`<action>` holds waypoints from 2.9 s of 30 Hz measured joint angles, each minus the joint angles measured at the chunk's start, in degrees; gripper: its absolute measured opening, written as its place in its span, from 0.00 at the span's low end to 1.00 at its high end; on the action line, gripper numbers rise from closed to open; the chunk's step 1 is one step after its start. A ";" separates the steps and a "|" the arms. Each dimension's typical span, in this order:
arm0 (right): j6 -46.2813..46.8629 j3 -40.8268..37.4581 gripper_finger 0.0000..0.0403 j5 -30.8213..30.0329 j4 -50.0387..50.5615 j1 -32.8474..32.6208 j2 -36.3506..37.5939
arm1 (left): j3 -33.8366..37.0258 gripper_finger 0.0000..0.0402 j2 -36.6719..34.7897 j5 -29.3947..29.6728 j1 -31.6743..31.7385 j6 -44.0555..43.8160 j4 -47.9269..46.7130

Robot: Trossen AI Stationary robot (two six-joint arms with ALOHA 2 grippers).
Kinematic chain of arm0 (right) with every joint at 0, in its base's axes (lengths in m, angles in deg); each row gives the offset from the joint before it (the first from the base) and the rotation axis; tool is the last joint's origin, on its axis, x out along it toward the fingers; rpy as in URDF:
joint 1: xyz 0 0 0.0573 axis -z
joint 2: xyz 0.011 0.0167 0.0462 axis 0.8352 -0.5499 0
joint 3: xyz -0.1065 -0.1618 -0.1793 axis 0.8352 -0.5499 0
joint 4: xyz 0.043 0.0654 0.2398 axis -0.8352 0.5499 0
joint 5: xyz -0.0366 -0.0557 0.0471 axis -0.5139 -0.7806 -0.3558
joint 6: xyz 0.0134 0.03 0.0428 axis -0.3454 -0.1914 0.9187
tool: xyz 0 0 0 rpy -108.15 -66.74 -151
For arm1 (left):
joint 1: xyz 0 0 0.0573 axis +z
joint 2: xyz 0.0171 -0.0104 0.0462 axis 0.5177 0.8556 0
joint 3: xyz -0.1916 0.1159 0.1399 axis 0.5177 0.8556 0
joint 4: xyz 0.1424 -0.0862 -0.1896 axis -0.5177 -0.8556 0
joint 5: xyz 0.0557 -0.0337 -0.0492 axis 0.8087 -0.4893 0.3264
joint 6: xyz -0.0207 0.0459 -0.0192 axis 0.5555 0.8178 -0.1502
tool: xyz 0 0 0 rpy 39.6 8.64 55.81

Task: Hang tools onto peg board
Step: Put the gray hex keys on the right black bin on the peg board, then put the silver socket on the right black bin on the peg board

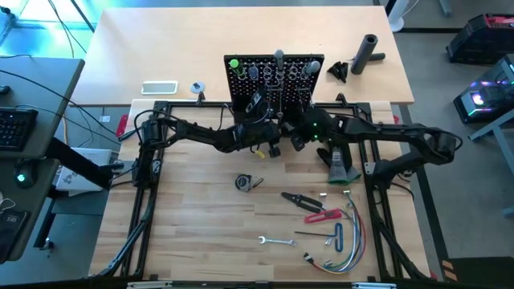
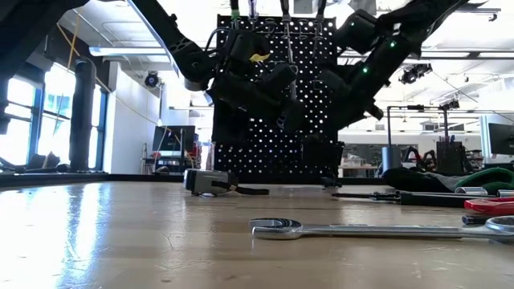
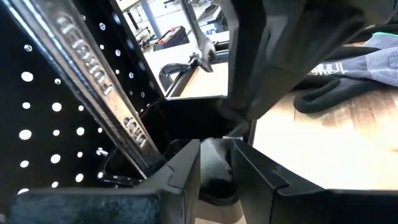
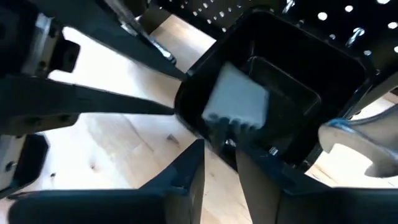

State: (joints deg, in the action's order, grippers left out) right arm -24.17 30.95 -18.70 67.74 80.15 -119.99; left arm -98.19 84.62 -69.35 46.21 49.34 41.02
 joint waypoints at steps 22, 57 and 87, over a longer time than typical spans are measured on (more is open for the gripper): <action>-3.00 0.02 0.23 16.39 1.01 -6.07 0.45 | 0.04 0.21 0.00 -4.81 -1.57 -0.11 -6.31; 11.74 0.02 0.23 14.09 19.28 -30.06 0.45 | 0.04 0.21 -0.04 -4.92 -13.18 -0.60 -24.46; 80.38 -10.03 0.49 -12.06 25.55 -61.15 0.32 | 0.02 0.21 -0.07 -4.97 -23.06 -6.04 -23.15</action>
State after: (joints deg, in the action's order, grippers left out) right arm 56.21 20.92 -30.77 93.29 19.00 -119.67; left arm -98.17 84.56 -74.31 23.15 43.30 17.87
